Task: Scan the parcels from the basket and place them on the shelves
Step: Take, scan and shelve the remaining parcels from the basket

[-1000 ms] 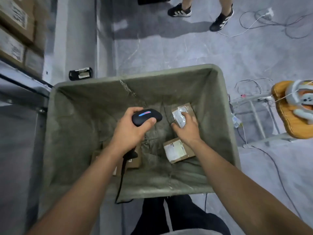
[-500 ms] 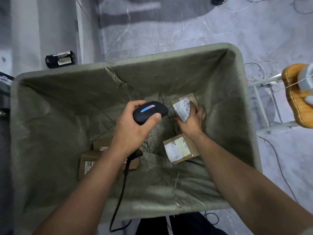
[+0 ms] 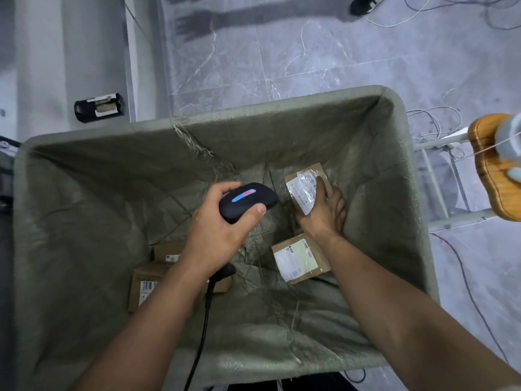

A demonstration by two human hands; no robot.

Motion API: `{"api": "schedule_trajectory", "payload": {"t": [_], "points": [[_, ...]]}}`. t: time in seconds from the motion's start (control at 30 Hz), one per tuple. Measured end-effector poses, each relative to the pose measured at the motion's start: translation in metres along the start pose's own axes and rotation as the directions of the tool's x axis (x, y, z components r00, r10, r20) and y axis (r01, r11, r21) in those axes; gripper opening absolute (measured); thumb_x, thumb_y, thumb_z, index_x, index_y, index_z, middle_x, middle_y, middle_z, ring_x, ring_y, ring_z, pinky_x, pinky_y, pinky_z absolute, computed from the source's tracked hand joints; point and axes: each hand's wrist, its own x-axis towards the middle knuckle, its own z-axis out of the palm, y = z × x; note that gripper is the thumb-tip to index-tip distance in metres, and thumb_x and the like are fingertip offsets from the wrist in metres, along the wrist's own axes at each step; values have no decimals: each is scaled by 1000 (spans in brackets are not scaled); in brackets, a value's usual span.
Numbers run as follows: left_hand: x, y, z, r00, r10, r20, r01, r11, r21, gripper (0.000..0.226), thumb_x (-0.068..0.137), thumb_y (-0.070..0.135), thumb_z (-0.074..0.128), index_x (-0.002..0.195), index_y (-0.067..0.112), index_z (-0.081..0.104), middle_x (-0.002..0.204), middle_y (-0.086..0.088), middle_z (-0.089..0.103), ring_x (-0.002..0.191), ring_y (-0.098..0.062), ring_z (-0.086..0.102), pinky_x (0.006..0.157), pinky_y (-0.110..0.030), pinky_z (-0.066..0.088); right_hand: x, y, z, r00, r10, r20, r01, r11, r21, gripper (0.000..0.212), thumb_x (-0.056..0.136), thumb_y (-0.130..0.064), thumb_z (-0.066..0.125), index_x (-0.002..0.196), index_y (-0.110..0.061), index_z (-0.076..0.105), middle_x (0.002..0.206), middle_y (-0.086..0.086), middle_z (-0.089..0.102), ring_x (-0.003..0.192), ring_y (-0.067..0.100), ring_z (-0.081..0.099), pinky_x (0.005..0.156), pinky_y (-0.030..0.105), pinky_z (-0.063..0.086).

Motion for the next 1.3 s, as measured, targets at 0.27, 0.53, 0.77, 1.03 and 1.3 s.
{"api": "schedule_trajectory", "payload": {"t": [0.27,0.53,0.77,1.03,1.3], "points": [[-25,25,-21,997,22,-78,-25,999,-29,54,69,57,80,117,43,60,100,4,74,62,-18,69,51,-28,53,-40,-25,-47,974,-226,13,225,973,45,110,70,-56,80,156,-30,16,146,11,26,135,34,24,115,50,25],[-78,38,-45,981,93,-169,-85,995,55,57,66,68,75,116,46,59,100,17,73,72,-18,71,70,-48,61,-90,-51,-102,859,-511,33,508,858,79,111,68,-57,80,155,-32,15,151,4,19,138,28,17,116,43,21],[-144,56,-67,937,151,-315,-132,988,81,60,64,66,75,118,46,58,102,27,71,77,-10,71,78,-45,61,-129,-84,-142,751,-661,-4,657,745,115,112,65,-53,77,156,-31,15,150,3,20,139,26,16,118,43,22],[-214,64,-96,856,183,-484,-161,983,87,57,71,56,79,122,42,58,104,28,69,86,-4,71,81,-39,60,-182,-118,-164,597,-800,-50,801,594,72,113,65,-58,75,157,-27,18,150,3,25,138,26,21,115,40,23],[-278,53,-125,765,230,-601,-217,971,96,55,70,55,81,120,47,59,104,18,72,75,-11,71,75,-40,61,-246,-146,-174,442,-888,-123,895,447,-8,115,67,-61,78,157,-23,17,152,5,25,138,26,21,116,42,20]]}}
